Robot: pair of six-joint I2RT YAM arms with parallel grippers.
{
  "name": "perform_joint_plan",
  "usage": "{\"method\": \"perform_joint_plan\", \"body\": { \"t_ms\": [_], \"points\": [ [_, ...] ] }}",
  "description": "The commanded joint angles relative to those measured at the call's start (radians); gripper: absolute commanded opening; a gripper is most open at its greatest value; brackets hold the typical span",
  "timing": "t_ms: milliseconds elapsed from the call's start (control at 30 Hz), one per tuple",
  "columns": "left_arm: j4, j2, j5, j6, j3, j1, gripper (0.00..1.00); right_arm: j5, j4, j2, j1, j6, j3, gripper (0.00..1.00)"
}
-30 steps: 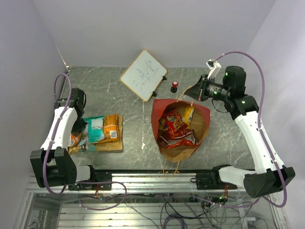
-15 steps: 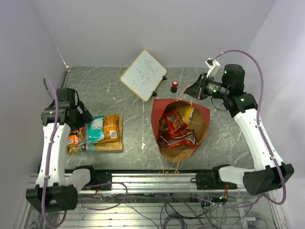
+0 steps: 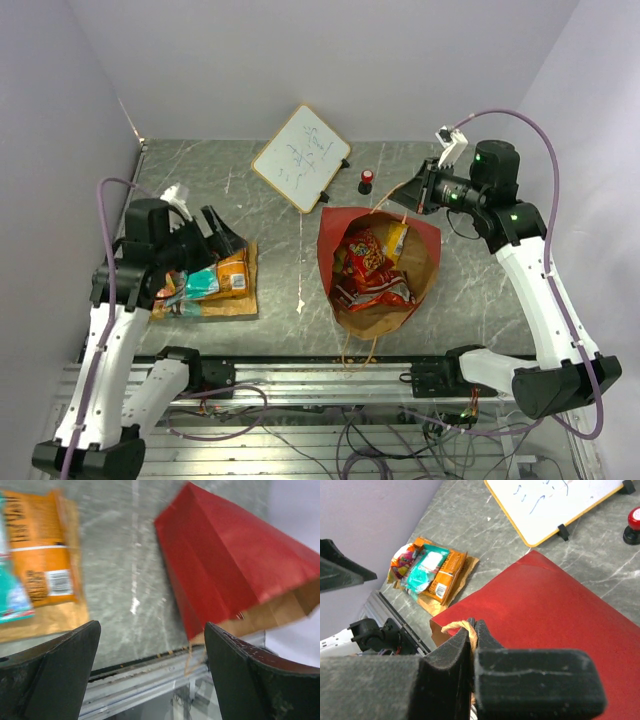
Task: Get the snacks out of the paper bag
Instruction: Take out the snack from the paper bag.
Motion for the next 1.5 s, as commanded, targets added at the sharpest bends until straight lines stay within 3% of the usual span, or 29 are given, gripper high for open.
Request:
{"method": "perform_joint_plan", "body": {
  "t_ms": [0,200,300,500,667,767,1000,1100,1333,1467],
  "points": [
    [0.221,-0.080,0.092,-0.084,-0.053,-0.156,0.96,0.028,-0.037,-0.033,0.001,0.001,0.000,0.00],
    [0.363,0.007,-0.006,-0.077,-0.039,-0.448,0.93,0.026,-0.045,-0.039,0.001,0.019,0.015,0.00],
    [0.427,0.108,-0.111,-0.051,0.011,-0.646,0.90,0.036,-0.053,-0.044,0.001,0.019,0.025,0.00],
    [0.415,0.455,-0.464,0.137,0.251,-1.125,0.90,0.055,-0.066,-0.056,0.000,0.022,0.038,0.00],
    [0.350,0.737,-0.675,0.280,0.433,-1.319,0.89,0.077,-0.077,-0.078,0.000,0.027,0.039,0.00],
    [0.306,0.803,-0.739,0.355,0.475,-1.345,0.87,0.086,-0.078,-0.091,0.001,0.034,0.037,0.00],
    [0.362,0.833,-0.772,0.523,0.371,-1.350,0.87,0.092,-0.060,-0.104,0.001,0.064,0.040,0.00],
    [0.350,0.879,-0.796,0.539,0.367,-1.350,0.88,0.096,-0.061,-0.117,0.001,0.066,0.031,0.00],
    [0.403,0.972,-0.827,0.570,0.358,-1.332,0.75,0.114,-0.059,-0.141,0.001,0.093,0.010,0.00],
    [0.418,1.035,-0.785,0.580,0.374,-1.282,0.77,0.103,-0.057,-0.141,0.001,0.108,0.020,0.00]
  ]
}}
